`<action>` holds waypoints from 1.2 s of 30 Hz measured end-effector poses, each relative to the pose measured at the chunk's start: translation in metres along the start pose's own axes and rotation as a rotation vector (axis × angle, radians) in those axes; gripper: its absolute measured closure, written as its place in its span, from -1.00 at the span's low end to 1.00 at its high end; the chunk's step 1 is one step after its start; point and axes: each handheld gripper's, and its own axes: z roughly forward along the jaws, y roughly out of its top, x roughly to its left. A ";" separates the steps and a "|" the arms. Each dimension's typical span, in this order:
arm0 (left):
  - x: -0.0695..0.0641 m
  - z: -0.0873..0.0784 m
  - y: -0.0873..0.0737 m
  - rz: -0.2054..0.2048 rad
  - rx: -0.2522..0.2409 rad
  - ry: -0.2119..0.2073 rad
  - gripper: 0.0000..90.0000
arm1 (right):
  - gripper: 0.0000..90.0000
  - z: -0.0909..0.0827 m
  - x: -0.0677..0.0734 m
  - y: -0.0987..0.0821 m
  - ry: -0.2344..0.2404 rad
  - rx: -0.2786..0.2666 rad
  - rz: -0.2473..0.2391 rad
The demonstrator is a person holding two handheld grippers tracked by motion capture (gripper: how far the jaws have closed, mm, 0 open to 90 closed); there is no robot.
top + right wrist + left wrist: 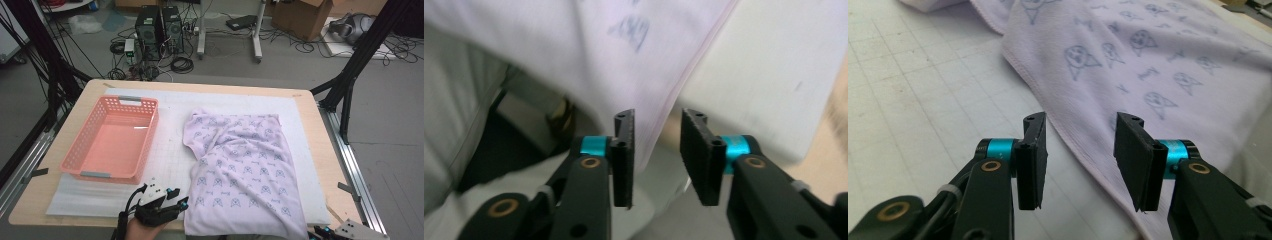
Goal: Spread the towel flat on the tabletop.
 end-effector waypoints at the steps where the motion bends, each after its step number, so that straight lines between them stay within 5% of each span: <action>1: 0.001 0.005 0.002 0.003 0.010 0.003 0.26 | 0.43 0.002 -0.001 0.003 -0.014 -0.023 0.003; 5: 0.001 0.026 0.007 0.005 0.062 -0.018 0.21 | 0.41 0.021 -0.006 0.020 -0.054 -0.086 0.011; 9: -0.007 0.035 0.010 0.039 0.076 0.003 0.14 | 0.35 0.045 -0.011 0.039 -0.091 -0.085 0.002; 11: -0.013 0.036 0.007 0.135 0.066 0.058 0.50 | 0.32 0.058 -0.013 0.047 -0.093 -0.063 0.004; 13: -0.014 0.035 0.007 0.123 0.071 0.045 0.92 | 0.31 0.069 -0.013 0.052 -0.099 -0.037 -0.006; 14: -0.015 0.033 0.007 0.130 0.075 0.052 0.92 | 0.34 0.072 -0.013 0.053 -0.103 -0.048 -0.008; 19: -0.004 0.006 -0.001 0.087 0.072 0.050 0.93 | 0.91 0.071 -0.010 0.051 -0.049 -0.046 0.002; 22: 0.003 -0.013 -0.007 0.083 0.072 0.068 0.93 | 0.94 0.070 -0.005 0.051 0.020 -0.034 -0.001; 27: -0.001 -0.037 -0.017 0.105 0.072 0.075 0.93 | 0.96 0.069 0.019 0.050 0.068 -0.018 -0.084; 32: -0.013 -0.035 -0.024 0.096 0.079 0.013 0.89 | 0.97 0.058 0.017 0.034 0.081 -0.040 -0.068; 36: -0.021 -0.024 -0.022 0.088 0.065 -0.020 0.52 | 0.97 0.042 0.009 0.022 0.027 -0.023 -0.057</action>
